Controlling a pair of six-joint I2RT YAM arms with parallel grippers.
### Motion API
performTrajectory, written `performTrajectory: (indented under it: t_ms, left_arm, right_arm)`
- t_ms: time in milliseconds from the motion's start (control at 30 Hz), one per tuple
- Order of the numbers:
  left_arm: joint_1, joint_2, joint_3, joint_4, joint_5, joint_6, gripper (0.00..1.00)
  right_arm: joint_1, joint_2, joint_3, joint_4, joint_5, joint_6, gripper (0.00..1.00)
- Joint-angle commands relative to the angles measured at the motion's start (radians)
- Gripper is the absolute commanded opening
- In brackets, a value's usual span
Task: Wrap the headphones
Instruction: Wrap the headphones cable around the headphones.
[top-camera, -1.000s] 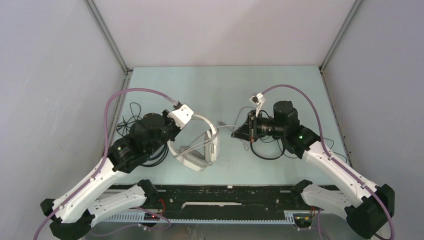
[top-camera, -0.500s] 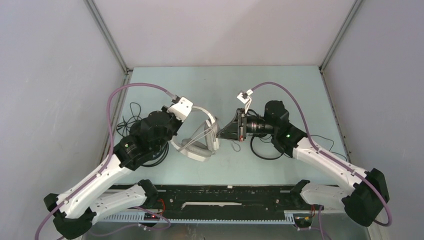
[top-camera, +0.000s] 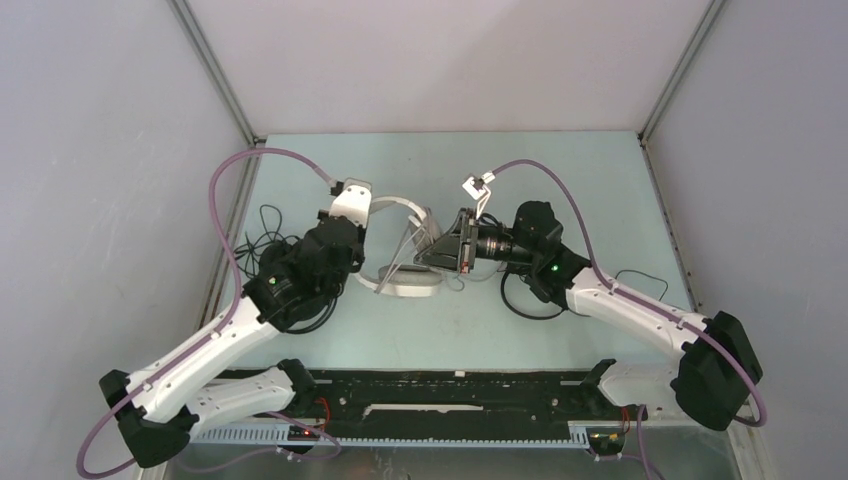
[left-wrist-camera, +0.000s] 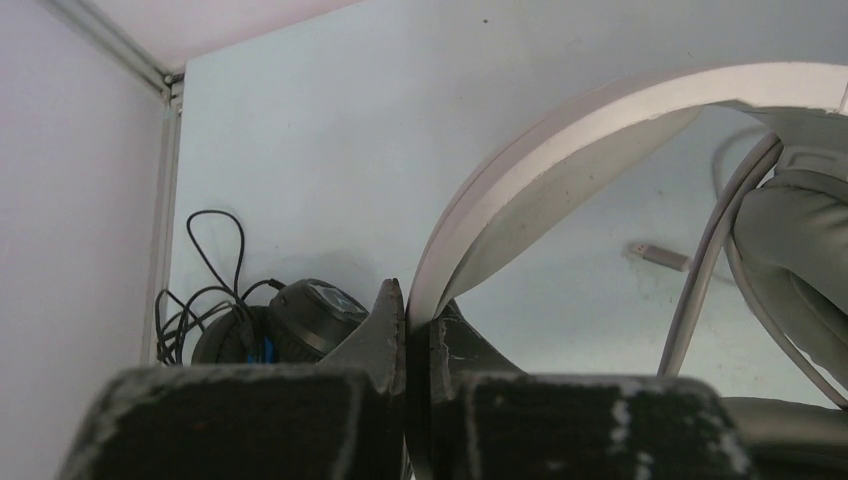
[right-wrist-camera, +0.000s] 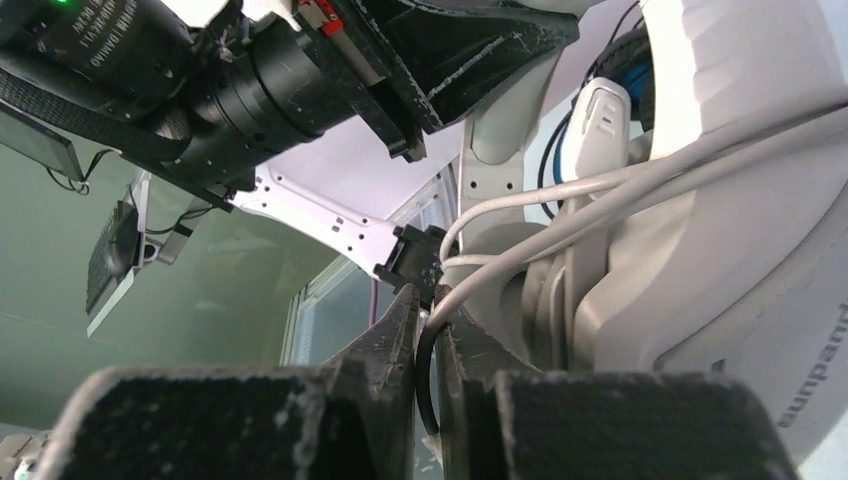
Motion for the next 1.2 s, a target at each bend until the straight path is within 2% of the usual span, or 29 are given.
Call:
performTrajectory:
  t_ms: [0,233,400,667,867,1000,1167]
  left_arm:
    - [0.010,0.008,0.053,0.093,-0.213,-0.175,0.00]
    - [0.010,0.043,0.063,0.049,-0.349,-0.333,0.00]
    - [0.008,0.043,0.081,0.015,-0.386,-0.473,0.00]
    - [0.011,0.022,0.108,-0.015,-0.332,-0.619,0.00]
    - [0.011,0.014,0.136,-0.069,-0.347,-0.735,0.00]
    - [0.011,0.033,0.175,-0.148,-0.367,-0.817,0.00]
    - [0.011,0.031,0.189,-0.165,-0.343,-0.862,0.00]
  right_arm:
    - [0.039,0.004,0.074,0.106,-0.032,0.013,0.13]
    - [0.091,0.046,0.114,0.103,-0.008,-0.014,0.14]
    - [0.124,0.041,0.119,0.034,0.111,-0.116,0.14]
    - [0.181,0.017,0.117,-0.056,0.261,-0.253,0.15]
    - [0.229,-0.012,0.117,-0.126,0.394,-0.364,0.16]
    - [0.259,-0.020,0.118,-0.142,0.438,-0.417,0.16]
    - [0.300,-0.006,0.118,-0.169,0.472,-0.528,0.20]
